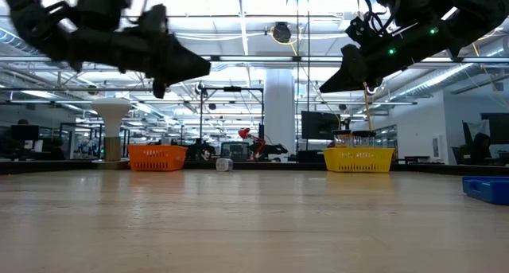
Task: Pick & Place Office items
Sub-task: Put the violet charger adapter into the green bin
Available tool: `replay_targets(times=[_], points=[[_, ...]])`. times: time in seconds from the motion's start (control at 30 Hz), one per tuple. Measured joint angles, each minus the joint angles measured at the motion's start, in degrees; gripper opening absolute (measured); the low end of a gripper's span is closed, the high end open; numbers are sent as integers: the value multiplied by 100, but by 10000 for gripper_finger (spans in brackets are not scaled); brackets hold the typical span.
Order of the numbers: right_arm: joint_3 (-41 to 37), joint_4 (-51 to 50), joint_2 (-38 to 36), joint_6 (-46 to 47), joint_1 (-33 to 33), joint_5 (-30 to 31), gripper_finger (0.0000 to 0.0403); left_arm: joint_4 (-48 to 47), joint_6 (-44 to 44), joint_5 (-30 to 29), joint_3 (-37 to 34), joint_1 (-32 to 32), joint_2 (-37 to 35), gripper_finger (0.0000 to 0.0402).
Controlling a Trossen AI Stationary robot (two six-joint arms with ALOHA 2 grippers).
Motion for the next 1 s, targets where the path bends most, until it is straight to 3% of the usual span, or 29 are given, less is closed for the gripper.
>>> replay_targets(times=[0.1, 0.27, 0.43, 0.57, 0.83, 1.0], points=[[0, 2, 0, 0, 0, 0, 38, -2457, -17, 55, 996, 280, 24, 76], [0, 23, 0, 2, 0, -1, 39, -5385, 169, -919, 2685, 762, 952, 77], [0, 8, 2, 2, -2, 0, 39, -5753, 505, -623, 3612, 1168, 2064, 80], [0, 2, 2, 2, 0, -2, 38, -5912, 541, -758, 4150, 1384, 2741, 112], [0, 17, 4, 2, 0, -1, 38, -6219, 438, -966, 4854, 1703, 3262, 226], [0, 22, 4, 2, -1, -1, 38, -6267, 365, -1003, 4856, 1914, 3434, 260]])
